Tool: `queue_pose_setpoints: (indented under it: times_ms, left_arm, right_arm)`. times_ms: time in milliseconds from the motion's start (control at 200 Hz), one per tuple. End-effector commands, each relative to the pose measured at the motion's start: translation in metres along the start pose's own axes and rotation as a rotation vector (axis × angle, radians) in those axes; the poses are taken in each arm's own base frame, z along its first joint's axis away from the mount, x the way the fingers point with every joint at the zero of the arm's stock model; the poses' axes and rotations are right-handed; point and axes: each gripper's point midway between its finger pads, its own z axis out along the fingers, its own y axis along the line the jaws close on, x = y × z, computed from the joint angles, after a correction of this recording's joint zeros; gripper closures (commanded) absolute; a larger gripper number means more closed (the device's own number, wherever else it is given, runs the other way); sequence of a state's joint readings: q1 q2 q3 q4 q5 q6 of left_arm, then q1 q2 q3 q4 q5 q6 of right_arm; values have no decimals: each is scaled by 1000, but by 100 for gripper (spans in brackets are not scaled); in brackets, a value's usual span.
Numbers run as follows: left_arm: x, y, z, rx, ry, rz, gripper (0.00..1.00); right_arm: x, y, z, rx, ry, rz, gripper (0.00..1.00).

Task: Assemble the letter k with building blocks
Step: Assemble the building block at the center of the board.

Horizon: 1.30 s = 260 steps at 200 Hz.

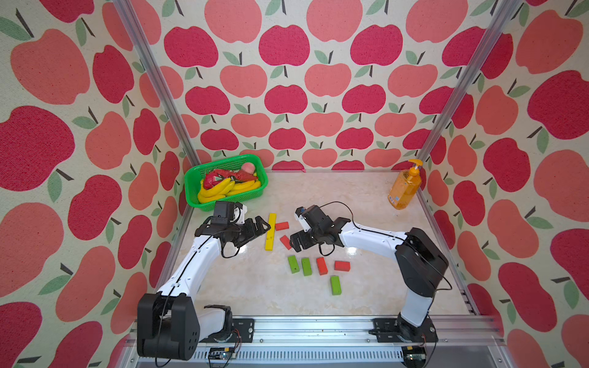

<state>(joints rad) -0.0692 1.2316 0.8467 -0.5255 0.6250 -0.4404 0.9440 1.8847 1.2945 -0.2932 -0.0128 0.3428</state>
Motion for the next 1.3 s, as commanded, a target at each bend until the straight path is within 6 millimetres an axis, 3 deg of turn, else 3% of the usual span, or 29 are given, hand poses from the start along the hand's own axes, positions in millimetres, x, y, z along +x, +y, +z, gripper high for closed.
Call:
queue_pose_setpoints:
  times_ms: [0, 250, 390, 940, 1075, 1295]
  left_arm:
    - [5, -18, -7, 149, 33, 91, 2]
    - [-9, 6, -13, 252, -21, -100, 2]
    - [-12, 11, -12, 231, -14, -116, 2]
    - [-10, 29, -8, 151, -15, -161, 2]
    - [-10, 30, -9, 142, -20, -161, 2]
    - [-9, 34, -8, 123, -19, -179, 2]
  right_arm:
    - [3, -4, 17, 68, 63, -76, 6]
    - [2, 2, 38, 131, 81, -182, 16]
    - [1, 3, 45, 128, 85, -197, 37]
    - [15, 14, 65, 123, 149, -255, 40]
    - [14, 14, 63, 122, 144, -264, 57]
    - [22, 20, 65, 53, 168, -375, 63]
